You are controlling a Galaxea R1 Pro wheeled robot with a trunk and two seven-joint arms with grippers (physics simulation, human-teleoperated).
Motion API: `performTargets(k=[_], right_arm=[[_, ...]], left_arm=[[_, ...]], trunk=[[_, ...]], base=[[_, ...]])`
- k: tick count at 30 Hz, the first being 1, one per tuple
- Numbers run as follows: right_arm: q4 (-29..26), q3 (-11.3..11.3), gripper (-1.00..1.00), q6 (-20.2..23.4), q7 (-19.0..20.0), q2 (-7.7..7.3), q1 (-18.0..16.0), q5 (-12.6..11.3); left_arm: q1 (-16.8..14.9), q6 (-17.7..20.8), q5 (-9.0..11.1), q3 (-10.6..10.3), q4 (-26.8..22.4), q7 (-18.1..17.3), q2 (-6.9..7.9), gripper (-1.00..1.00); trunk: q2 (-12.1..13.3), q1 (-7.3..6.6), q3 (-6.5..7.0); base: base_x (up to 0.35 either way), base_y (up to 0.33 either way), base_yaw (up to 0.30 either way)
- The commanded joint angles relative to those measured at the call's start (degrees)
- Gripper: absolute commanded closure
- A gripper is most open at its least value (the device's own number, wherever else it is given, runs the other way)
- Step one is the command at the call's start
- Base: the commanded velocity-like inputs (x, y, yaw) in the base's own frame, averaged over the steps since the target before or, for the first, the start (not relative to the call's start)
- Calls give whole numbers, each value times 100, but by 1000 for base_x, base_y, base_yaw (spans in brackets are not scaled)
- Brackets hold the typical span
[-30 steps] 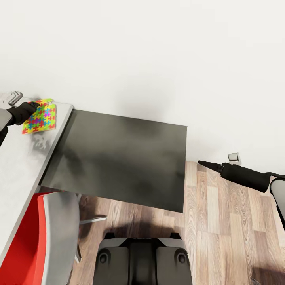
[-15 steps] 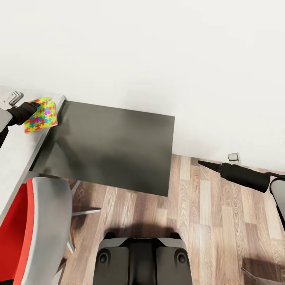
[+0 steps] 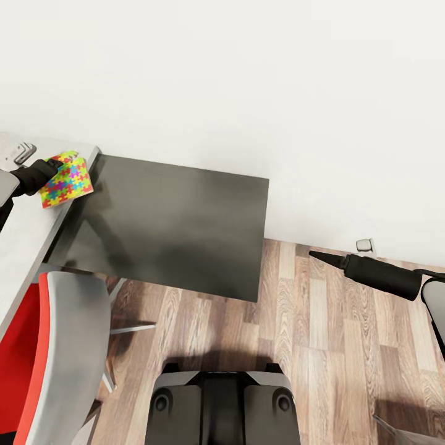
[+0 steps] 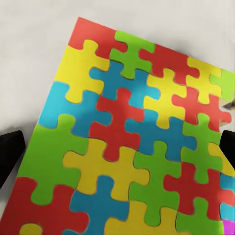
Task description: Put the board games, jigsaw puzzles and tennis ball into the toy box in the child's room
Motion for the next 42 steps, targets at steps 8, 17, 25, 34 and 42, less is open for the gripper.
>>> performTargets(k=[8,17,25,34,42], right_arm=[[-2,-12,-100,28,32,0,-3,27],[-2,-8,-100,28,32,0,-4,27],[-1,-5,-100,28,32,0,-3,27],[-3,1,-100,28,31,0,-3,27],[-1,8,-100,28,26,0,-2,27]], left_arm=[[6,-4,73,-49,156,53,5,-100],[9,-20,71,-47,156,53,5,-100],[11,-36,75,-42,156,51,5,-100],[67,-35,85,-41,119,40,0,-100],[95,-31,87,-44,-15,35,-3,-100]], trunk=[[-6,5,-7],[-6,5,-7],[-6,5,-7],[-6,5,-7],[-6,5,-7]], base=[[-4,-4,0],[-1,-1,0],[0,0,0],[0,0,0],[0,0,0]])
